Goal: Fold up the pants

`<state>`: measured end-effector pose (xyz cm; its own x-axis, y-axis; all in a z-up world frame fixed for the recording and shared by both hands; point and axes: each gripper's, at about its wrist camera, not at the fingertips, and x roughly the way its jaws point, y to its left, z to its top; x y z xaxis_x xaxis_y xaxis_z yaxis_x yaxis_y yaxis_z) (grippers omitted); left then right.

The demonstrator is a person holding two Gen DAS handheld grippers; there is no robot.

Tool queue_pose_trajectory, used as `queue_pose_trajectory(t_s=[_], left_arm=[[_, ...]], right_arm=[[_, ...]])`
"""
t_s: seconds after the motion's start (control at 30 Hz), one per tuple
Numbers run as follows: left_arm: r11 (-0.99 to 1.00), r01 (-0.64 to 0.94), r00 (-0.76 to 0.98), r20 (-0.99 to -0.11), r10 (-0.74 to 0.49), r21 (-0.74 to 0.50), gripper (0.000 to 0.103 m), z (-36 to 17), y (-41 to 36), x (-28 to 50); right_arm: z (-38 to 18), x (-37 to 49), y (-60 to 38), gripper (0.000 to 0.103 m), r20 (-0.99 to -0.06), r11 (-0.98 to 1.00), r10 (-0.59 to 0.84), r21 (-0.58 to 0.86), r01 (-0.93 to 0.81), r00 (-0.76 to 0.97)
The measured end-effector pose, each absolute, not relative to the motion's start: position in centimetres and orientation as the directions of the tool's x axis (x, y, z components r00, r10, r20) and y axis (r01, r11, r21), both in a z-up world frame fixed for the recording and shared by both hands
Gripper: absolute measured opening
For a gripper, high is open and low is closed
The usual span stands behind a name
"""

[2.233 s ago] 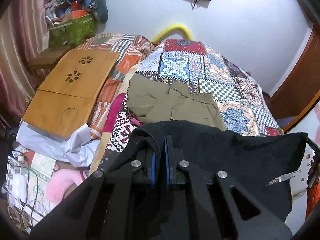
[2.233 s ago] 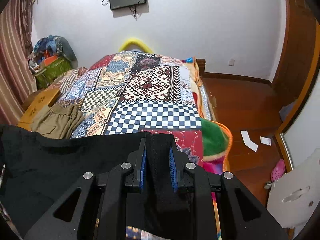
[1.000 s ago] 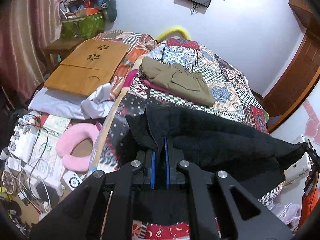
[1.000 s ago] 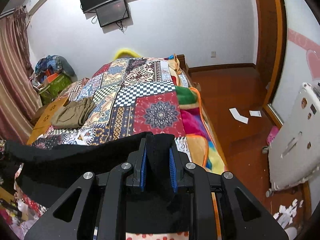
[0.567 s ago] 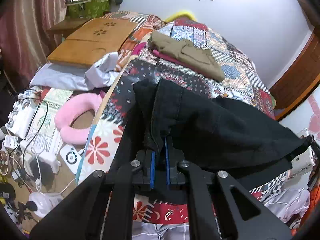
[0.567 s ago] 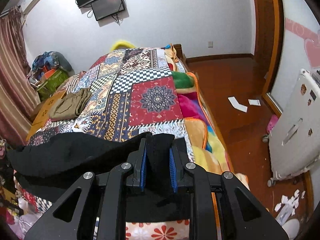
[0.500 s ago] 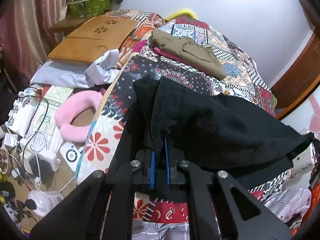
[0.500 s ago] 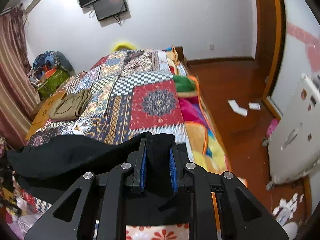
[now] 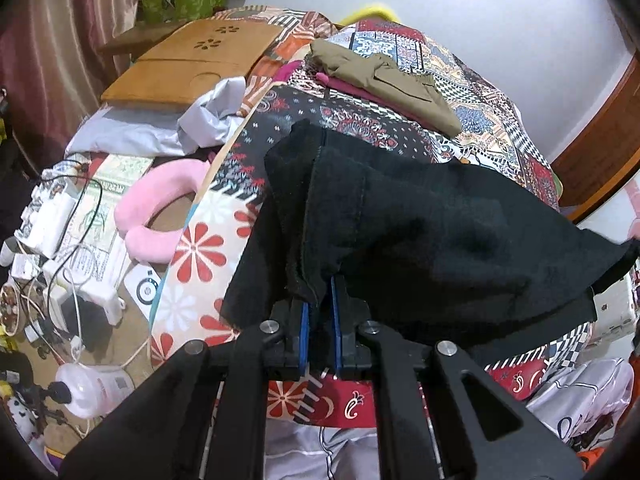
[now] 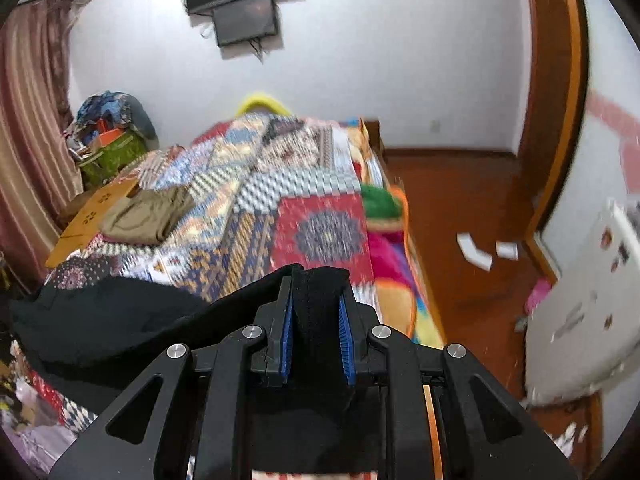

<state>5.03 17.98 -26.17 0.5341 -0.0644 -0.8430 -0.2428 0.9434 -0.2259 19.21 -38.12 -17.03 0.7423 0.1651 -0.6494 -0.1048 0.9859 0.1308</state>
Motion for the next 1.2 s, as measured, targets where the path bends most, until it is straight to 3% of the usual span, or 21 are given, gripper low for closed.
queue_pose_trajectory(t_s=[0.23, 0.5, 0.83, 1.2], left_arm=[[0.949, -0.242, 0.517, -0.855, -0.05, -0.202, 0.013, -26.2, 17.6, 4.5], [0.947, -0.275, 0.486, -0.874, -0.012, -0.166, 0.014, -25.8, 18.0, 3.3], [0.966, -0.248, 0.558, -0.826, 0.08, -0.074, 0.014, -20.1, 16.7, 4.2], [0.992, -0.036, 0.606, -0.792, -0.074, -0.119, 0.014, -17.4, 8.0, 12.4]], right_arm=[[-21.7, 17.0, -40.2, 0.018, -0.724, 0.977, 0.185, 0.205, -0.049, 0.665], [-23.2, 16.1, -40.6, 0.018, -0.747, 0.97, 0.205, 0.242, -0.028, 0.632], [-24.0, 15.0, -40.5, 0.018, -0.754, 0.969, 0.215, 0.242, -0.042, 0.621], [-24.9, 14.3, -40.9, 0.021, -0.773, 0.968, 0.229, 0.245, -0.055, 0.592]])
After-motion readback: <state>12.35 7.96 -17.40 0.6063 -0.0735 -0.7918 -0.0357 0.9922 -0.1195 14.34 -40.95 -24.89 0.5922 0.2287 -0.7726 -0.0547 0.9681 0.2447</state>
